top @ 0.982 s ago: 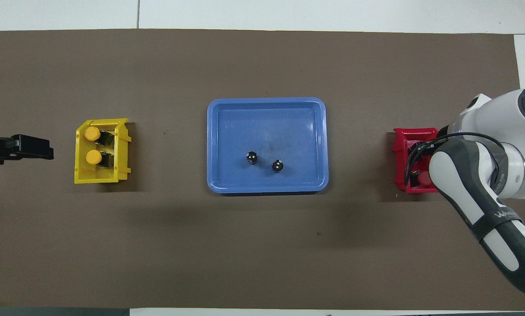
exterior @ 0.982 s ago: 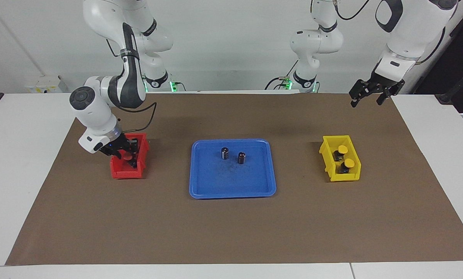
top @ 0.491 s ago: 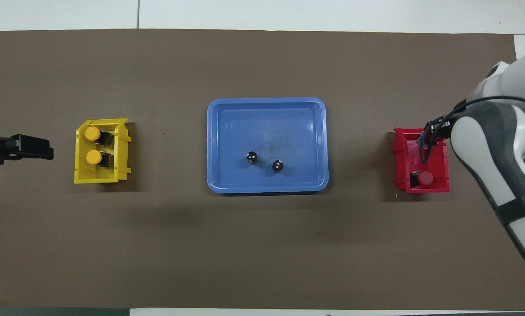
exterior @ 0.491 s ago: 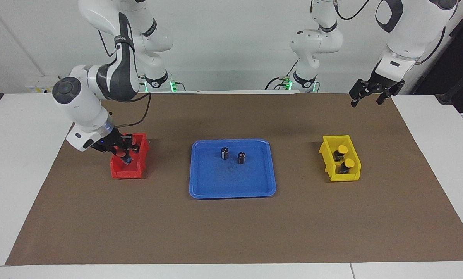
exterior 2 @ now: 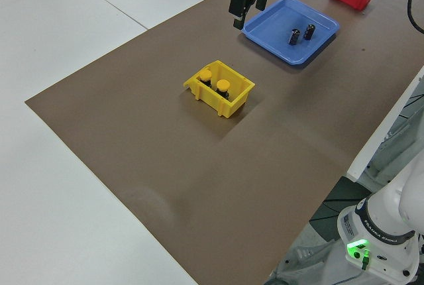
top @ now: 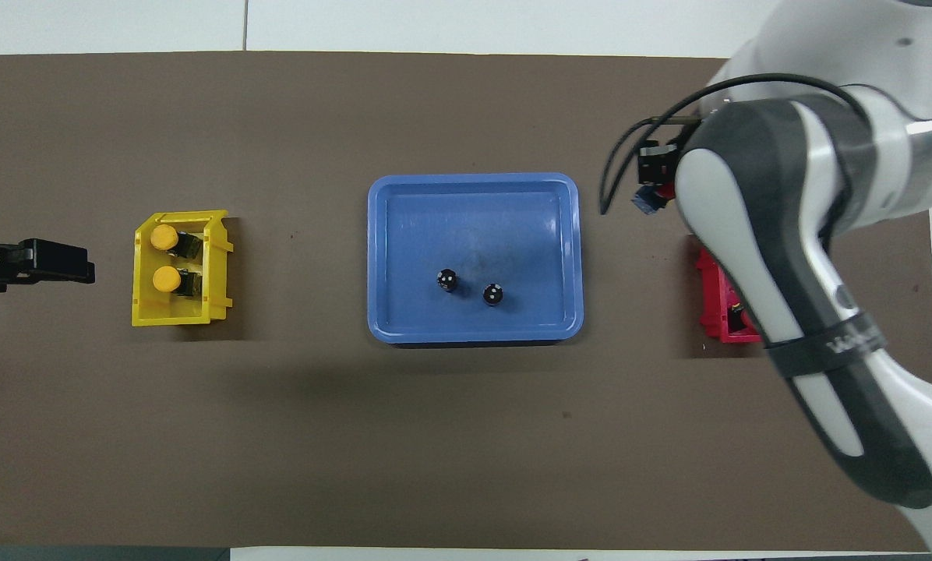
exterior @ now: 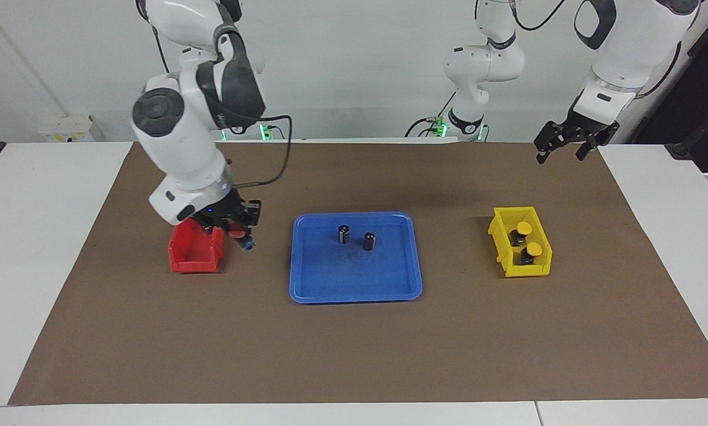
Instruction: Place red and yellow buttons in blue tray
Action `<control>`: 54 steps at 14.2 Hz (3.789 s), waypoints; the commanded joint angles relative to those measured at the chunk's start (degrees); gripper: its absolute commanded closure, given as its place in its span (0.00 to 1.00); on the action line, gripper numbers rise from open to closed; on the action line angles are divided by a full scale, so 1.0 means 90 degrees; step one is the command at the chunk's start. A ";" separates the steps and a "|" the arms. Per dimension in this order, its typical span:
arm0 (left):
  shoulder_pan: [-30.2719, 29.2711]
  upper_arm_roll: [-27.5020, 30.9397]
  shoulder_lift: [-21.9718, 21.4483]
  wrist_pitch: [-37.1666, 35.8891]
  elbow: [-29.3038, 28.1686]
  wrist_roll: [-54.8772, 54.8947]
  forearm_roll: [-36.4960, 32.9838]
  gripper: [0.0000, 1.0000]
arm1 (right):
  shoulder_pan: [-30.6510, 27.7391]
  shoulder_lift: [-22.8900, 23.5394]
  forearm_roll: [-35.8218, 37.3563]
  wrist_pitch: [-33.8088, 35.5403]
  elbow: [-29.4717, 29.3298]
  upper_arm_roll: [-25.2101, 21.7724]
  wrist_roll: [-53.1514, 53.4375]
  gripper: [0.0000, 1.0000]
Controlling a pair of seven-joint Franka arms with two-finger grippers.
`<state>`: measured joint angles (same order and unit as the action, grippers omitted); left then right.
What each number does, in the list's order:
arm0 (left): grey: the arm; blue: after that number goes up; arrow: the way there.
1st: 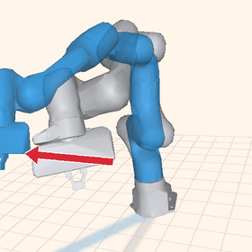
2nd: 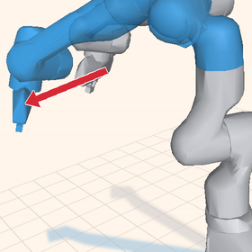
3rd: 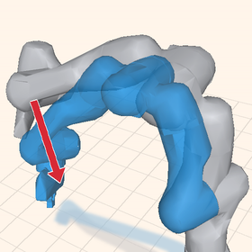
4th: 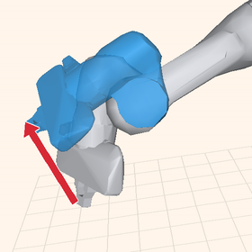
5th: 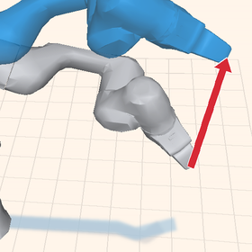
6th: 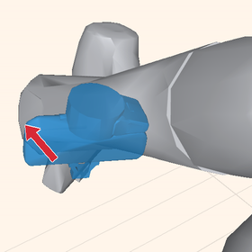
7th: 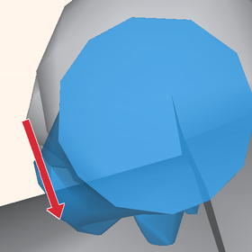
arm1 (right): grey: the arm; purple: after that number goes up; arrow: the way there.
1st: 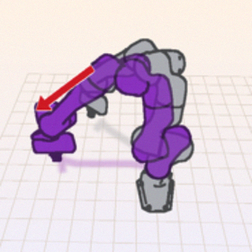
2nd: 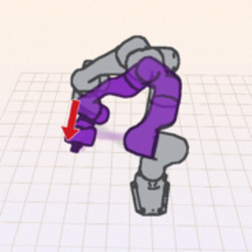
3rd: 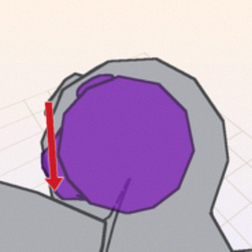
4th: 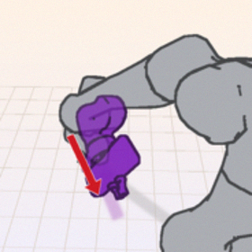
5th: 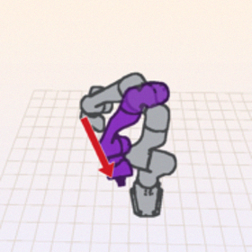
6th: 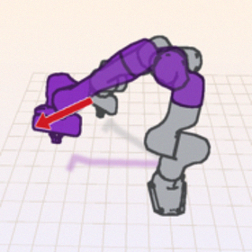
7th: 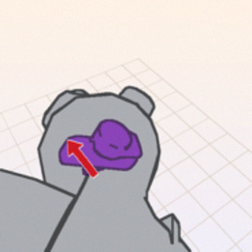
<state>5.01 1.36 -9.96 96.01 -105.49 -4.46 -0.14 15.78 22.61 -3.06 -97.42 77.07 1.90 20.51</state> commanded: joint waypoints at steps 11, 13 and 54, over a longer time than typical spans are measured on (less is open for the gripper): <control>-0.0049 -0.0024 -0.0221 0.0133 -0.0280 -0.0032 0.0035 0.00 | 0.0884 0.1180 0.0077 -0.1714 0.0381 0.0014 0.1744 0.87; -0.0059 -0.0024 -0.0289 0.0366 -0.0475 -0.0051 0.0035 0.00 | 0.0884 0.1170 0.0058 -0.1783 0.0538 0.0014 0.1754 0.81; -0.0059 -0.0054 0.1430 0.3037 -0.1671 -0.0198 0.0064 0.97 | -0.2134 -0.2580 0.0243 -0.2965 0.5900 -0.0064 -0.3587 0.31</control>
<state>4.19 0.96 2.52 128.29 -124.77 -5.59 -0.11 -1.94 0.89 -0.68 -122.87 127.72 0.51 -9.84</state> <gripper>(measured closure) 0.590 0.304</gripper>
